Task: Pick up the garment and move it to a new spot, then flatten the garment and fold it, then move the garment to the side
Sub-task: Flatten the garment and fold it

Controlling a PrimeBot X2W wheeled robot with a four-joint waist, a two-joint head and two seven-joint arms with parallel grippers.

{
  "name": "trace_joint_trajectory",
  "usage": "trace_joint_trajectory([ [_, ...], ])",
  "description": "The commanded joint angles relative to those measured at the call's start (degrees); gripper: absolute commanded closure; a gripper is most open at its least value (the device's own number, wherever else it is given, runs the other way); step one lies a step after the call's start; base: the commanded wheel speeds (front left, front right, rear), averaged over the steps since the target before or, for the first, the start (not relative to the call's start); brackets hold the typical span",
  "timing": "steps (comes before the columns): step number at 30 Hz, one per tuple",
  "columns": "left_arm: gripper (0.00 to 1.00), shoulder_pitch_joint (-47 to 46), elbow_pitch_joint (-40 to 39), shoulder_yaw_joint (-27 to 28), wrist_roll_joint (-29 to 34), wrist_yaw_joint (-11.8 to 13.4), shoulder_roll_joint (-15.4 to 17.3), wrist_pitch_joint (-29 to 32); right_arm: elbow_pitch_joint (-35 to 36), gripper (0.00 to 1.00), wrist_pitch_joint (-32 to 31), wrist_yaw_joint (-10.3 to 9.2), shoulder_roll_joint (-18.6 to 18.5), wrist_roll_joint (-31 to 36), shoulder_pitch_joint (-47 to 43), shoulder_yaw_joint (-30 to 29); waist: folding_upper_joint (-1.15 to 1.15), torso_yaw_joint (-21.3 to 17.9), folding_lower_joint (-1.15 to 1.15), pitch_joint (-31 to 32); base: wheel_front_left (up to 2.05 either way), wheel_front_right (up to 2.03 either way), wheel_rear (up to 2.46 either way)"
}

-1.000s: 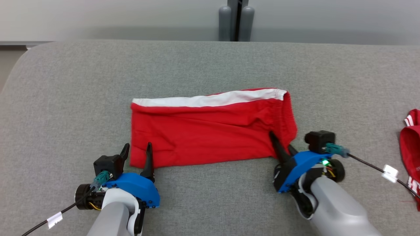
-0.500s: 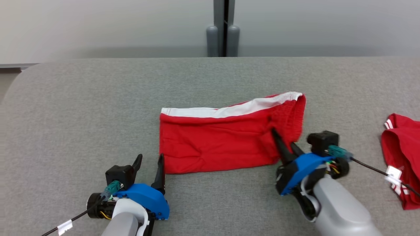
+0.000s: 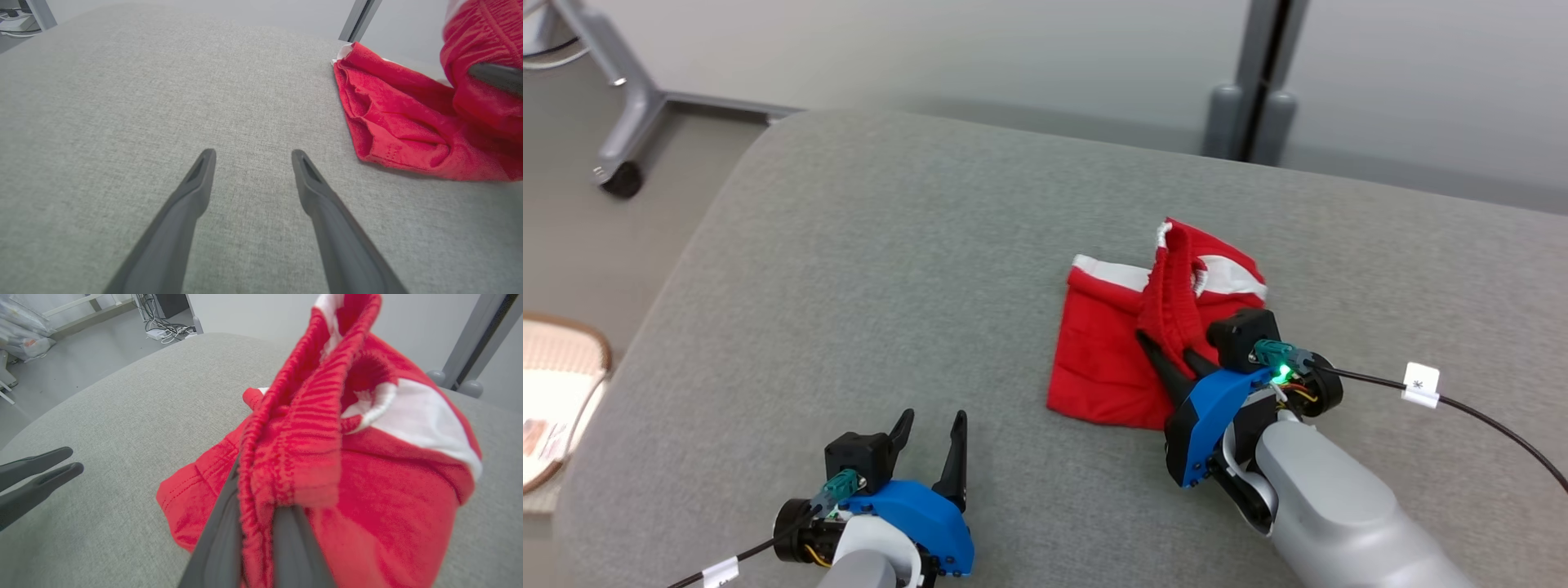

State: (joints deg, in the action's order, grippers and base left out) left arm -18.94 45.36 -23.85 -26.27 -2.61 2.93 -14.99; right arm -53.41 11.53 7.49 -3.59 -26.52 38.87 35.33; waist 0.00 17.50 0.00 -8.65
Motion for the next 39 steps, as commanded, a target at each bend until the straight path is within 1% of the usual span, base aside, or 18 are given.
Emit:
trace_joint_trajectory([
  [1, 0.0, 0.1, 0.0, -0.5, 0.0, 0.3, -0.1, -0.2, -0.9, 0.38, 0.6, 0.0, 0.1, 0.4, 1.3, -0.2, 0.0, 2.3, 0.0, -1.6, 0.0, 0.0, 0.0],
  [2, 0.0, 0.1, 0.1, -0.9, -0.3, 0.5, -0.1, -0.2, -1.8, 0.0, 1.0, 0.0, 0.2, 0.7, 1.5, -0.3, 0.0, 2.9, 0.0, -1.6, 0.0, 0.0, 0.0],
  [4, 0.0, -0.1, -0.1, -1.4, -0.6, 0.9, -0.1, -0.2, -3.1, 0.0, 1.7, 0.0, 0.4, 0.6, 1.8, -0.3, 0.0, 3.5, 0.0, -1.7, 0.0, 0.0, 0.0],
  [7, 0.0, -0.4, -0.5, -1.7, -1.0, 1.4, -0.1, -0.2, -2.3, 0.0, 2.8, 0.0, 0.6, -0.2, 2.1, 0.3, 0.0, 3.5, 0.0, -1.7, 0.0, 0.0, 0.0],
  [11, 0.0, -0.9, -1.4, -1.5, -0.7, 1.7, 0.0, -0.2, 1.8, 0.0, 3.5, 0.0, 0.5, -2.6, 0.9, 2.7, 0.0, 1.6, 0.0, -1.6, 0.0, 0.0, 0.0],
  [13, 0.0, -1.3, -2.1, -1.1, -0.1, 1.9, 0.0, -0.2, 2.9, 0.0, 3.7, -0.01, 0.5, -2.4, 1.0, 1.8, 0.0, 0.3, 0.0, -1.5, 0.0, 0.0, 0.0],
  [16, 0.0, -1.6, -3.8, -0.2, 1.3, 2.3, 0.0, -0.3, 5.3, 0.0, 3.7, -0.01, -0.1, 0.2, -0.1, -3.1, 0.0, -1.9, 0.0, -1.2, 0.0, 0.0, 0.0],
  [18, 0.0, -1.5, -5.2, 0.6, 2.7, 2.8, 0.0, -0.3, 6.9, 0.0, 3.7, -0.01, -0.9, 3.3, -2.1, -8.2, 0.0, -3.4, 0.0, -0.9, 0.0, 0.0, 0.0],
  [20, 0.0, -1.2, -7.0, 1.7, 4.4, 3.2, 0.0, -0.3, 9.1, 0.0, 3.6, -0.01, -1.0, 7.3, -4.3, -13.7, 0.0, -4.9, 0.0, -0.5, 0.0, 0.0, 0.0],
  [25, 0.0, 0.8, -10.5, 4.7, 9.0, 3.6, 0.0, -0.3, 14.6, 0.0, 3.7, 0.0, -0.1, 17.1, -11.6, -27.1, 0.0, -8.7, 0.0, 0.9, 0.0, 0.0, 0.0],
  [28, 0.0, 2.4, -11.6, 6.6, 11.2, 3.7, 0.0, -0.3, 17.3, 0.0, 3.6, 0.0, 0.5, 20.7, -15.7, -32.3, 0.0, -10.9, 0.0, 1.9, 0.0, 0.0, 0.0],
  [30, 0.0, 3.4, -12.0, 7.7, 12.2, 3.6, 0.0, -0.3, 18.2, 0.0, 3.7, 0.0, 0.7, 22.2, -17.7, -34.7, 0.0, -12.1, 0.0, 2.6, 0.0, 0.0, 0.0],
  [31, 0.0, 3.9, -12.3, 8.2, 12.7, 3.6, 0.0, -0.3, 18.6, 0.0, 3.7, 0.0, 0.7, 21.6, -18.6, -35.1, 0.0, -12.6, 0.0, 3.0, 0.0, 0.0, 0.0],
  [34, 0.0, 6.4, -13.1, 10.2, 14.1, 4.0, 0.0, -0.3, 18.8, 0.0, 3.7, -0.01, 0.7, 19.9, -21.9, -35.4, 0.0, -14.5, 0.0, 4.6, 0.0, 0.0, 0.0],
  [39, 0.0, 9.4, -13.7, 11.9, 15.4, 4.3, 0.0, -0.3, 18.2, 0.0, 3.7, 0.0, 0.7, 18.9, -25.4, -34.3, 0.0, -15.8, 0.0, 6.4, 0.0, 0.0, 0.0],
])
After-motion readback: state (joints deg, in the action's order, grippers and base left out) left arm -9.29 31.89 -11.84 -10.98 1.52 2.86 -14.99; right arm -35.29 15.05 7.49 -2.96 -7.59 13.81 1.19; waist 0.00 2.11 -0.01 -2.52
